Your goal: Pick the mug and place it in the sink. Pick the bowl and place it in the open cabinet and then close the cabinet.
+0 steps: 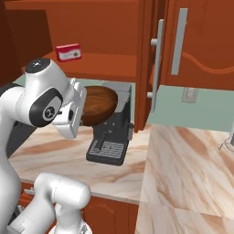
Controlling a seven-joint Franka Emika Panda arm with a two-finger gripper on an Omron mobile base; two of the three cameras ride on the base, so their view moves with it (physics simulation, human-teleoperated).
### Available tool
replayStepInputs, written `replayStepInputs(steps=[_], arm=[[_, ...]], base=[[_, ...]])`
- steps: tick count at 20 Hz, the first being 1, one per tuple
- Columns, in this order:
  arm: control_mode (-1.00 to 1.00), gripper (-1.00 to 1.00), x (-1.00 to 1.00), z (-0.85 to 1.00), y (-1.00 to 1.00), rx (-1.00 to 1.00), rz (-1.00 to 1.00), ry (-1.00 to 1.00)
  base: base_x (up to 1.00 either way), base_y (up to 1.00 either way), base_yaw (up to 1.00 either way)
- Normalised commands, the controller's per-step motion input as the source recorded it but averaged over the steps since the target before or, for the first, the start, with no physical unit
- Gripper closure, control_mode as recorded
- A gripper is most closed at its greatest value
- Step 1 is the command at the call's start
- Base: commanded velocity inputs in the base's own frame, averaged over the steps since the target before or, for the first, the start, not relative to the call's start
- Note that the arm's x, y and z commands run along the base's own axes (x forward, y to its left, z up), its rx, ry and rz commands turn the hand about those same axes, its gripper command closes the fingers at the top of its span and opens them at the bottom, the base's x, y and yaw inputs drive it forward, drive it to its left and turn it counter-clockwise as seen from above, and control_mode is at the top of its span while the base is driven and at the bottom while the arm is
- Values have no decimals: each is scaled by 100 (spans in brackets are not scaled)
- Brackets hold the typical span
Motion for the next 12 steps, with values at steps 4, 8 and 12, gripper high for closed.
replayStepInputs(steps=[4, 8, 12], arm=[[100, 100, 0, 0, 0, 0, 0, 0], [100, 100, 0, 0, 0, 0, 0, 0], [-100, 100, -42, 4, 0, 0, -1, -11]], base=[[-5, 0, 0], [-36, 0, 0], [-12, 0, 0]])
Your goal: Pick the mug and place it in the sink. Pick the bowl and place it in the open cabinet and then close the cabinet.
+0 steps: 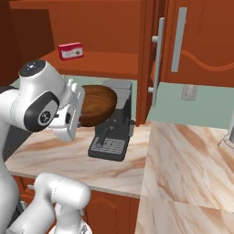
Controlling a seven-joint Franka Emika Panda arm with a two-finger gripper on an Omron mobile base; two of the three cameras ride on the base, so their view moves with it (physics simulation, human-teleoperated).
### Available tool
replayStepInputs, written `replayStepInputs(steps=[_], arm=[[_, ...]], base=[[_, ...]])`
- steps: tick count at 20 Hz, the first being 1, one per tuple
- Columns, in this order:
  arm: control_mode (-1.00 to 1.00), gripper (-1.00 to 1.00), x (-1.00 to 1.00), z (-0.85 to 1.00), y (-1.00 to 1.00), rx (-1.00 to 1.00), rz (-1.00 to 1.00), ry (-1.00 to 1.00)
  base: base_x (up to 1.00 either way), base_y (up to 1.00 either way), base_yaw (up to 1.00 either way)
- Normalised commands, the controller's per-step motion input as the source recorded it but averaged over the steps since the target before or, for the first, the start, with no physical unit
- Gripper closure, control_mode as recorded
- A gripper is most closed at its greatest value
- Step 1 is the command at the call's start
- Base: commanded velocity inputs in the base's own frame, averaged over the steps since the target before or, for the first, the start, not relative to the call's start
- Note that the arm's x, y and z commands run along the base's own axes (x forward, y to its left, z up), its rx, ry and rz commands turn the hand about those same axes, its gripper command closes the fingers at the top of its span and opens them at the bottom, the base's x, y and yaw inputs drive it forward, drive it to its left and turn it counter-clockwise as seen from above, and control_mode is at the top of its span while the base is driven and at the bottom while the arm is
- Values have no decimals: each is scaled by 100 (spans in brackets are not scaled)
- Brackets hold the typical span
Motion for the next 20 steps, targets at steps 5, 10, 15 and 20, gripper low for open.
replayStepInputs(steps=[5, 10, 15, 20], arm=[[-100, 100, -43, 30, 0, 0, -1, -16], [-100, 100, -14, 67, 0, 0, 0, -16], [-100, 100, 4, 55, 0, 1, 0, -2], [-100, 100, 23, 23, 1, 4, 0, 2]], base=[[0, 0, 0], [0, 0, 0], [0, 0, 0], [0, 0, 0]])
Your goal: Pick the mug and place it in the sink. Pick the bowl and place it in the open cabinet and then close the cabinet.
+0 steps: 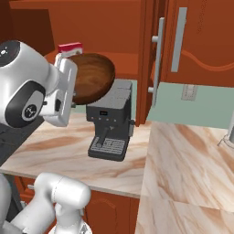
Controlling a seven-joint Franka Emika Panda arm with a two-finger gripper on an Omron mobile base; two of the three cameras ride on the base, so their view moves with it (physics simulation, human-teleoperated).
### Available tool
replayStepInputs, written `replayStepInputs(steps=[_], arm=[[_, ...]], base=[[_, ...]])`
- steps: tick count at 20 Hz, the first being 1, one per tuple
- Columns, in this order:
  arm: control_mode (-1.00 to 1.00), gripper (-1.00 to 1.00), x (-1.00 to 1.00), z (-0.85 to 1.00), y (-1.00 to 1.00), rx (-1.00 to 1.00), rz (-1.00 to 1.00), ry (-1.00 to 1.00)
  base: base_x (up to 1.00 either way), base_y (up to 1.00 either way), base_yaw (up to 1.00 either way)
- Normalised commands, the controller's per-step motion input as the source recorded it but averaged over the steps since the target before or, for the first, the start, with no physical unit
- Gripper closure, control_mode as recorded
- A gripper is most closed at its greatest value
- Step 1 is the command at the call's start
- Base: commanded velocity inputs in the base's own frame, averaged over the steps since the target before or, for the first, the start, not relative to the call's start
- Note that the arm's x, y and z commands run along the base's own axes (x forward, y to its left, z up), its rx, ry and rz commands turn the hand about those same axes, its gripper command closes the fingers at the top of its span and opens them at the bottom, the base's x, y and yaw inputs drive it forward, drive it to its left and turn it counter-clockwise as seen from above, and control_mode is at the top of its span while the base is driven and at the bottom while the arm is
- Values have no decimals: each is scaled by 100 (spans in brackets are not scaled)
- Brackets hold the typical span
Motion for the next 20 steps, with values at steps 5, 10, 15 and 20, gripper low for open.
replayStepInputs(steps=[5, 10, 15, 20], arm=[[-100, 100, 48, 4, 6, 0, 0, 6], [-100, 100, 51, 0, 2, 0, 0, 2], [-100, 100, 44, 0, 1, 0, 0, 0], [-100, 100, 44, 0, 1, 0, 0, 0]], base=[[0, 0, 0], [0, 0, 0], [0, 0, 0], [0, 0, 0]])
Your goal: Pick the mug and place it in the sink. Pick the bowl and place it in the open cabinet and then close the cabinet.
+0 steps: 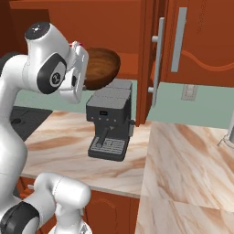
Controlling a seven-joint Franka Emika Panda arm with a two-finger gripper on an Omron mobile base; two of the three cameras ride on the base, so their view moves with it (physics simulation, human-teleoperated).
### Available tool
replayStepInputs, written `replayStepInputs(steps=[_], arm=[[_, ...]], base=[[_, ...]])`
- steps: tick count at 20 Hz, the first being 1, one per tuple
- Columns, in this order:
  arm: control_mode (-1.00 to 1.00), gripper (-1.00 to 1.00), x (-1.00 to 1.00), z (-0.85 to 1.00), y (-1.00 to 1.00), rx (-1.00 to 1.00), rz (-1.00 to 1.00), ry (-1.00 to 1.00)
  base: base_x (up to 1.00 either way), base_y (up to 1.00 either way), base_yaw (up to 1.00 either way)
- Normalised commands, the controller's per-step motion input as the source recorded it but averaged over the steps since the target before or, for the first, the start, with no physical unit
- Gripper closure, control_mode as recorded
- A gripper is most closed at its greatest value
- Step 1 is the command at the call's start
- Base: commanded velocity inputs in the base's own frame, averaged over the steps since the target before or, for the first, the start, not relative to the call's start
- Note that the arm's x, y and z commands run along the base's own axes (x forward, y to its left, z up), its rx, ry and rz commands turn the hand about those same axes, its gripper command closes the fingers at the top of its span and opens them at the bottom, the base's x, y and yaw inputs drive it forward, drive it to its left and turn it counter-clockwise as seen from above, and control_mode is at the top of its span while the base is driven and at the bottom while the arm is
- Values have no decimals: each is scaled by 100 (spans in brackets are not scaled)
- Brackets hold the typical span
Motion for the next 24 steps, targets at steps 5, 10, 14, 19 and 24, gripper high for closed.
replayStepInputs(steps=[5, 10, 14, 19, 24], arm=[[-100, 100, 45, 0, 0, 0, 1, 0], [-100, 100, 43, 0, 2, 0, 1, -3], [-100, 100, 41, 0, 5, 0, 2, -8], [-100, 100, 34, 0, 2, 0, 2, -12], [-100, 100, 39, 0, 0, 1, 2, -7]], base=[[0, 0, 0], [0, 0, 0], [0, 0, 0], [0, 0, 0], [0, 0, 0]])
